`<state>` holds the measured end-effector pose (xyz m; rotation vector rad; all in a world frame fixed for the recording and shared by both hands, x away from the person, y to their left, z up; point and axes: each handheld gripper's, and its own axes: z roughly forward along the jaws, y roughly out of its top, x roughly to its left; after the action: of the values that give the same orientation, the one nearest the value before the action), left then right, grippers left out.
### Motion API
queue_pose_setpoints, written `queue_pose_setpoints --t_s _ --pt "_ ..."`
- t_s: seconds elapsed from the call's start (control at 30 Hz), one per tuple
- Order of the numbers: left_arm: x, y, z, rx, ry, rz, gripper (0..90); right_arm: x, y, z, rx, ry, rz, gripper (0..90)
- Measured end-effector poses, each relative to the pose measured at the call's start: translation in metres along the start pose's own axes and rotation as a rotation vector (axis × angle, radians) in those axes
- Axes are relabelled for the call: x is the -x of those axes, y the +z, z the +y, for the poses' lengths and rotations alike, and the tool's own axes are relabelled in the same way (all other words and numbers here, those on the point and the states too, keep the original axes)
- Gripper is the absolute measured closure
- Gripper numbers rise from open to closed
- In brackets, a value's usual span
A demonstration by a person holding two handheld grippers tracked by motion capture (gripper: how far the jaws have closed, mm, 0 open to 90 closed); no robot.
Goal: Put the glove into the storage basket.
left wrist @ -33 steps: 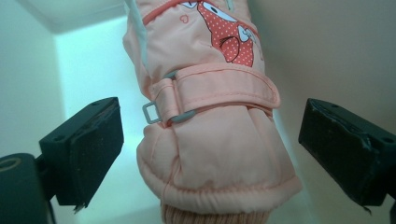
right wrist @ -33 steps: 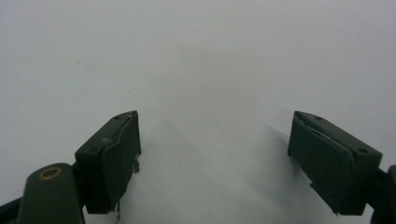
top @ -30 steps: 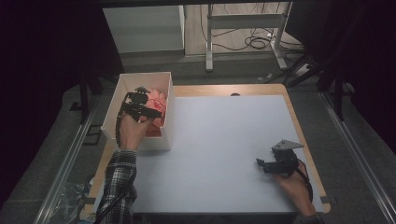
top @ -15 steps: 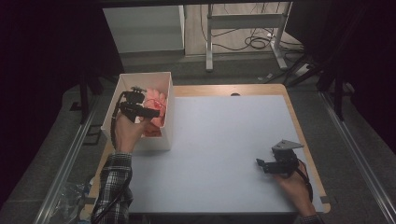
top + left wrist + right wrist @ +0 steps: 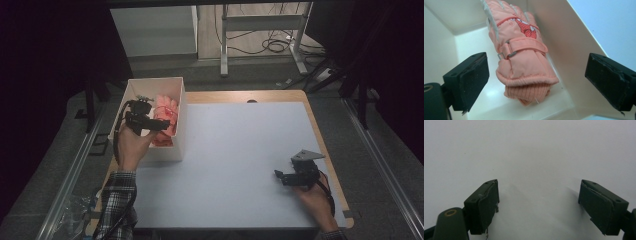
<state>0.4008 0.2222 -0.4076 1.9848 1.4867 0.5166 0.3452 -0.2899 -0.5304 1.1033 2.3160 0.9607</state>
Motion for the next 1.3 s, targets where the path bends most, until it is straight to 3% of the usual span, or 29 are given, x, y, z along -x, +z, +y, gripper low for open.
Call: queue_pose_setpoints --t_s 0.67,0.97,1.3 --pt "0.006 -0.032 -0.033 0.054 0.027 -0.067 3.9 0.0 0.0 0.0 -0.002 0.001 -0.002 17.0" --pt "0.015 -0.043 -0.049 0.068 0.061 -0.085 3.2 0.0 0.0 0.0 -0.002 -0.001 -0.003 17.0" --pt "0.029 -0.049 -0.07 0.083 0.102 -0.137 2.9 0.0 0.0 0.0 -0.002 -0.001 -0.003 16.9"
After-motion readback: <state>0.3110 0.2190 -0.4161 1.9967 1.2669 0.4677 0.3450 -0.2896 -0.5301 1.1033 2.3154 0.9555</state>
